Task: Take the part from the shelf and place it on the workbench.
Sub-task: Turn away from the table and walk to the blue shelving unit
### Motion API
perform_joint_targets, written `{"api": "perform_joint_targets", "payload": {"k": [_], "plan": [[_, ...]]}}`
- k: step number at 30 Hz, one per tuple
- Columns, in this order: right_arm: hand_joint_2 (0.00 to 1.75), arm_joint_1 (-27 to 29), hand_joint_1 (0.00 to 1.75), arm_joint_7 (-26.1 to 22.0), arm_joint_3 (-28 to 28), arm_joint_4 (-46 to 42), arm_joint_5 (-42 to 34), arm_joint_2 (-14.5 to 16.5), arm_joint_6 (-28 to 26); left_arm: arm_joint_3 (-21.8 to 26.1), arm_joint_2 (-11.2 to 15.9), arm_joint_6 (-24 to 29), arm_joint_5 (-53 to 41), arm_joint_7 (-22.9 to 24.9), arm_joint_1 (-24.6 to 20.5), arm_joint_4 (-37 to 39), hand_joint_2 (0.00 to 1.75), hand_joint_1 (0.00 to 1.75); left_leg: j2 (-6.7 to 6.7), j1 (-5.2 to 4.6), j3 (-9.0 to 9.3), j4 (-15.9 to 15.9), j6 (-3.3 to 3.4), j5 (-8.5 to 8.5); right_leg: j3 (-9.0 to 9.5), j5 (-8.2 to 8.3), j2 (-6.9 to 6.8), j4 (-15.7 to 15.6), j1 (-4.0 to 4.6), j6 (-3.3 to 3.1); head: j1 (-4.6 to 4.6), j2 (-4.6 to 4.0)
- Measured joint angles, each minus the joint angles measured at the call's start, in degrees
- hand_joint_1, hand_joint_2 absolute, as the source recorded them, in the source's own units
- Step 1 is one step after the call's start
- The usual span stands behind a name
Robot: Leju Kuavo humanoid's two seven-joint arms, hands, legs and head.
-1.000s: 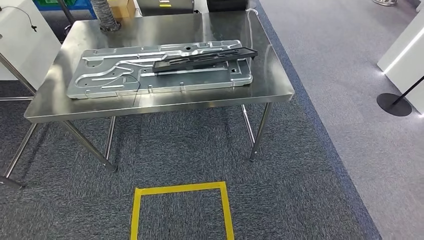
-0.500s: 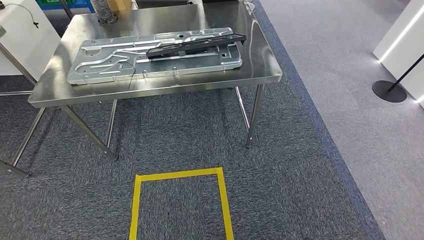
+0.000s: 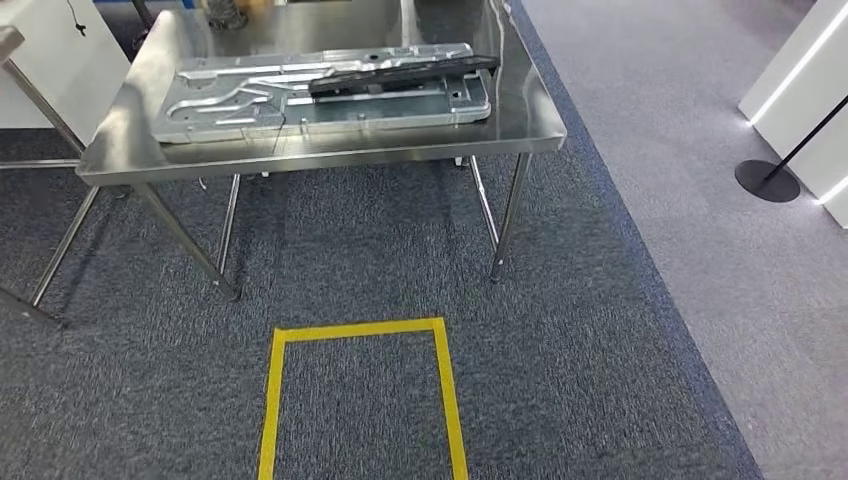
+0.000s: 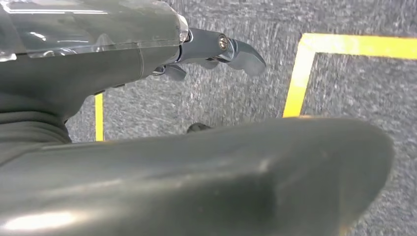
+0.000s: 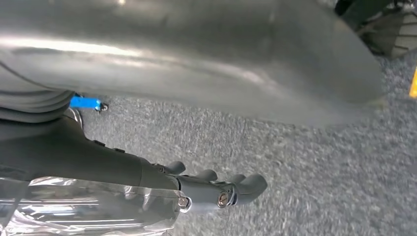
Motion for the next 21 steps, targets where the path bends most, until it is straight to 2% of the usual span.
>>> {"api": "perform_joint_targets", "payload": {"k": [3,4,5,6,8,9,10,13,14,16,18,19,20,21], "plan": [[0.00,0.1,0.00,-0.2,0.0,0.1,0.0,0.0,0.1,0.0,0.0,0.0,0.0,0.1,0.0,0.0,0.00,0.00,0.14,-0.25,-1.08,0.4,0.55,0.59,-4.37,-6.22,0.08,11.0,-0.16,0.41,0.00,0.00],[0.00,0.1,0.00,-0.3,0.0,0.2,-0.1,-0.1,0.2,0.0,0.0,0.0,0.0,0.1,0.0,0.0,0.00,0.00,0.16,-0.33,-1.45,0.7,0.60,0.68,-5.11,-6.98,0.08,13.4,-0.17,0.47,0.00,0.00],[0.00,0.1,0.00,-0.5,0.0,0.2,-0.2,-0.1,0.2,0.0,0.0,-0.1,0.0,0.1,0.0,0.0,0.00,0.00,0.16,-0.37,-1.81,1.1,0.59,0.70,-4.78,-6.60,0.08,13.7,-0.17,0.47,0.00,0.00],[0.00,0.2,0.00,-0.6,0.0,0.2,-0.3,-0.1,0.3,0.0,0.0,-0.2,-0.1,0.0,0.0,0.0,0.00,0.00,0.14,-0.39,-2.09,1.5,0.54,0.66,-3.31,-5.24,0.08,11.6,-0.17,0.41,0.00,0.00],[0.00,0.1,0.00,-0.9,-0.1,0.2,-0.7,-0.1,0.3,0.0,0.0,-0.5,-0.2,-0.1,0.0,0.0,0.00,0.00,0.08,-0.48,-2.50,2.3,0.24,0.42,1.22,-2.21,0.05,3.8,-0.07,0.00,0.00,0.00],[0.00,0.0,0.00,-1.0,-0.2,0.2,-1.1,-0.1,0.4,0.0,0.0,-0.6,-0.2,-0.2,0.0,0.0,0.00,0.00,0.07,-0.58,-2.77,2.8,0.01,0.30,2.80,-1.43,0.06,0.7,-0.01,-0.31,0.00,0.00],[0.00,0.0,0.00,-0.9,-0.4,0.2,-1.5,-0.2,0.4,0.0,-0.1,-0.7,-0.3,-0.3,-0.1,0.0,0.00,0.00,0.06,-0.65,-3.05,3.1,-0.22,0.22,3.55,-1.25,0.08,-1.0,0.07,-0.60,0.00,0.00],[1.31,0.0,0.00,0.2,-1.2,0.2,-2.7,-0.1,0.6,0.0,-0.1,-0.8,-0.6,-0.5,-0.1,0.0,0.00,0.00,0.01,-0.61,-3.57,3.6,-0.94,0.13,3.39,-1.24,0.11,-1.6,0.05,-1.45,0.00,0.00],[1.75,0.1,0.00,0.7,-1.5,0.2,-2.8,-0.1,0.7,0.0,0.0,-0.8,-0.6,-0.5,-0.1,0.0,0.00,0.00,-0.07,-0.55,-3.82,4.3,-1.28,-0.41,3.40,-1.07,0.08,-1.8,-0.07,-1.79,0.00,0.00],[1.75,0.0,0.00,1.6,-1.9,0.2,-3.1,-0.1,1.0,-0.1,0.0,-0.8,-0.9,-0.4,-0.1,0.0,0.00,0.00,-0.24,-0.24,-5.79,8.8,-2.08,-3.31,3.31,-0.75,-0.01,-2.1,-0.32,-2.34,0.00,0.00],[1.75,0.0,0.00,3.2,-2.2,0.2,-3.3,-0.2,1.1,-0.1,-0.1,-0.7,-1.0,0.0,-0.1,0.0,0.00,0.00,-0.27,0.30,-9.30,16.6,-2.89,-7.02,3.02,-0.57,-0.03,-2.1,-0.33,-2.65,0.00,0.00],[1.75,0.0,0.00,4.4,-2.4,0.2,-3.3,-0.2,1.0,-0.1,-0.1,-0.6,-1.1,0.2,-0.1,0.0,0.00,0.00,-0.27,0.62,-10.50,19.3,-3.29,-7.91,2.91,-0.50,-0.03,-2.1,-0.35,-2.71,0.00,0.00],[1.75,0.0,0.00,5.7,-2.6,0.2,-3.3,-0.1,0.9,-0.1,-0.1,-0.4,-1.1,0.5,0.0,0.0,0.00,0.00,-0.27,0.96,-10.75,20.1,-3.70,-7.69,2.83,-0.44,-0.03,-2.1,-0.41,-2.72,0.00,0.00],[1.75,0.1,0.00,6.7,-2.8,0.2,-3.3,-0.1,0.8,-0.1,-0.1,-0.3,-1.1,0.6,0.0,0.0,0.00,0.00,-0.26,1.33,-9.73,18.4,-4.11,-6.30,2.79,-0.40,-0.02,-2.0,-0.51,-2.65,0.00,0.00]]}}
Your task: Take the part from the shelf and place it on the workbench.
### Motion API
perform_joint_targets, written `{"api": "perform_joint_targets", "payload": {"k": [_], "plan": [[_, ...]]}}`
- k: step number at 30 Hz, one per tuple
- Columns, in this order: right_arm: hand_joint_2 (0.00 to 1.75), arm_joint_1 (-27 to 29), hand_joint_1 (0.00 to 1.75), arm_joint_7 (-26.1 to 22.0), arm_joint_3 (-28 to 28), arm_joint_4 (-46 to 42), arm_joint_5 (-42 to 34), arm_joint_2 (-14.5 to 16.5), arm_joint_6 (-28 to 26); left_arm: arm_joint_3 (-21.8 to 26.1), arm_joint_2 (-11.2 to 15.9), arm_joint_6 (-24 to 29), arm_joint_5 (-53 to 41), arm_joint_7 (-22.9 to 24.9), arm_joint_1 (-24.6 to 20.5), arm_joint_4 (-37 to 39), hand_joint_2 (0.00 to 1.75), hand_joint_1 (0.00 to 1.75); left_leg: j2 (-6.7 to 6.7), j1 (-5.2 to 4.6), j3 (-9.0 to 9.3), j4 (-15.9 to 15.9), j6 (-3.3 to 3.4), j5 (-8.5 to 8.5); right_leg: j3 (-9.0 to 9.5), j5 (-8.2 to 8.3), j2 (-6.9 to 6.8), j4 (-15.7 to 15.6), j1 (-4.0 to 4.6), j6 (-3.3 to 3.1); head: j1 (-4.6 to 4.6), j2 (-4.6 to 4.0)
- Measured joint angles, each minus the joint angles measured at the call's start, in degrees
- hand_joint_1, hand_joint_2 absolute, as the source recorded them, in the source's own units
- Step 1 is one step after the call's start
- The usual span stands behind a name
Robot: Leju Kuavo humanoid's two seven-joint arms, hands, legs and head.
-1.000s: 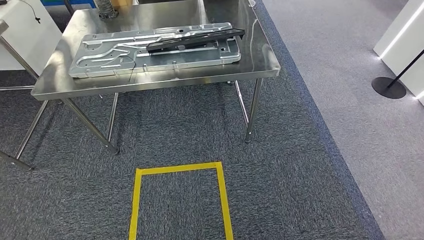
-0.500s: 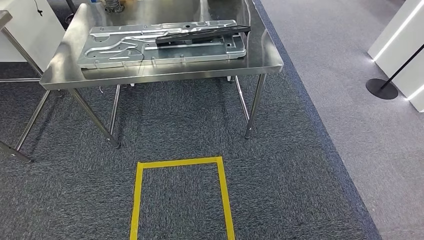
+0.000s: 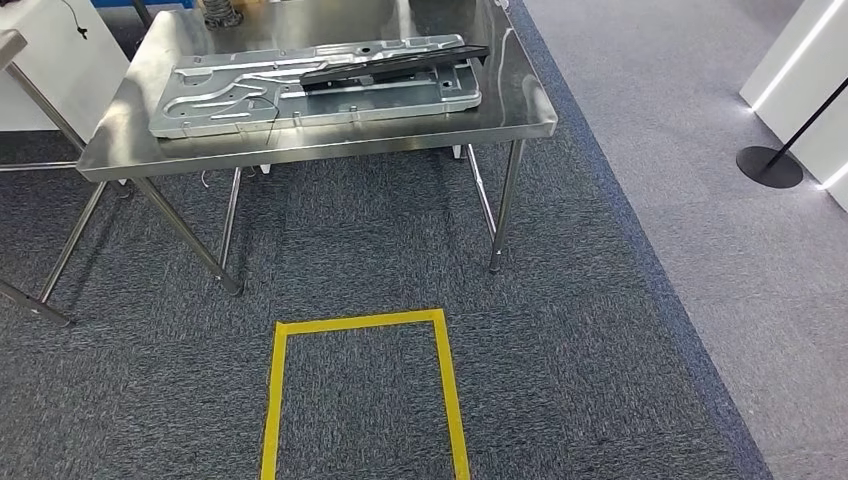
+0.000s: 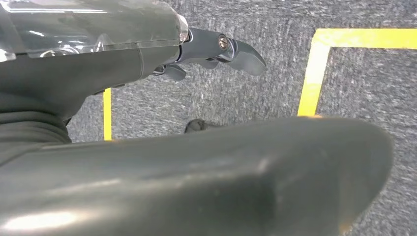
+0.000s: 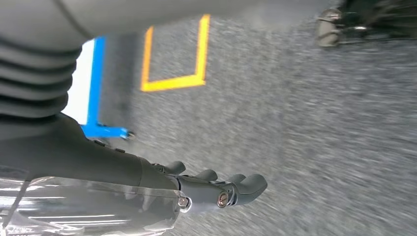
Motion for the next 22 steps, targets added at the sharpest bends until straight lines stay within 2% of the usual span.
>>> {"api": "perform_joint_targets", "payload": {"k": [1,2,3,4,5,6,9,13,20,21,22], "plan": [[1.75,0.0,0.00,0.8,-0.2,0.0,0.0,0.0,0.0,0.0,0.0,0.2,0.0,0.1,0.0,0.0,0.44,0.00,0.01,0.40,2.06,-3.8,-0.44,2.06,-0.04,0.01,0.02,0.2,-0.13,0.10,0.00,0.00],[1.31,0.0,0.00,1.1,-0.3,0.0,0.0,0.0,-0.1,0.0,0.0,0.3,0.0,0.2,-0.1,0.0,0.87,0.00,-0.04,0.76,4.47,-8.3,-0.92,3.69,-0.12,-0.02,0.07,0.4,-0.15,0.29,0.00,0.00],[0.87,0.0,0.00,1.3,-0.5,0.0,0.0,0.0,-0.2,-0.1,-0.1,0.4,0.0,0.3,-0.2,0.0,1.31,0.00,-0.20,0.92,6.42,-12.1,-0.99,4.90,-0.25,-0.12,0.19,0.7,-0.13,0.56,0.01,0.00],[0.44,-0.1,0.00,1.2,-0.6,0.0,-0.2,0.0,-0.4,-0.1,-0.1,0.5,0.0,0.3,-0.2,0.0,1.75,0.00,-0.32,0.95,7.61,-14.5,-0.79,5.25,-0.38,-0.18,0.30,1.0,0.00,0.87,0.01,0.00],[0.00,-0.2,0.00,0.9,-0.7,0.0,-0.4,-0.1,-0.5,-0.1,-0.2,0.6,0.0,0.4,-0.3,0.0,1.75,0.00,-0.45,0.84,7.98,-15.5,-0.49,5.15,-0.49,-0.20,0.40,1.1,0.12,1.17,0.02,0.00],[0.44,-0.2,0.00,0.4,-0.9,0.0,-0.7,-0.1,-0.6,-0.2,-0.2,0.7,0.0,0.4,-0.3,0.0,1.75,0.00,-0.52,0.62,7.88,-15.5,0.06,5.25,-0.55,-0.14,0.47,1.2,0.13,1.45,0.02,0.00],[1.75,-0.2,0.00,-0.8,-1.4,0.0,-1.3,0.0,-0.6,-0.3,-0.2,1.0,-0.1,0.3,-0.3,0.0,1.75,0.00,-0.50,0.23,7.66,-15.4,0.62,5.45,-0.59,0.24,0.47,0.9,-0.15,2.03,0.02,0.00],[1.75,-0.1,0.00,-1.2,-1.0,0.0,-3.0,0.0,-0.6,-2.0,-0.1,0.9,1.0,0.9,0.0,0.0,1.75,0.00,-0.51,-0.08,7.55,-15.3,0.94,5.58,-0.60,0.48,0.47,0.7,-0.46,2.41,0.02,0.00],[1.75,0.6,0.00,-1.1,3.9,-0.5,-11.0,0.0,0.0,-9.4,0.5,1.3,7.0,2.4,1.2,-0.3,1.75,0.00,-0.51,-0.21,7.50,-15.3,1.07,5.57,-0.63,0.54,0.48,0.6,-0.59,2.54,0.02,0.00],[1.75,0.8,0.00,-1.1,4.8,-0.6,-12.2,0.0,0.1,-10.5,0.6,1.3,8.0,2.6,1.4,-0.4,1.31,0.00,-0.51,-0.21,7.50,-15.3,1.08,5.57,-0.63,0.54,0.48,0.6,-0.59,2.54,0.02,0.00],[1.75,0.9,0.00,-1.0,5.2,-0.7,-12.8,0.0,0.2,-11.1,0.6,1.4,8.4,2.7,1.5,-0.4,1.16,0.00,-0.51,-0.21,7.50,-15.3,1.08,5.57,-0.63,0.54,0.48,0.6,-0.59,2.54,0.02,0.00]]}}
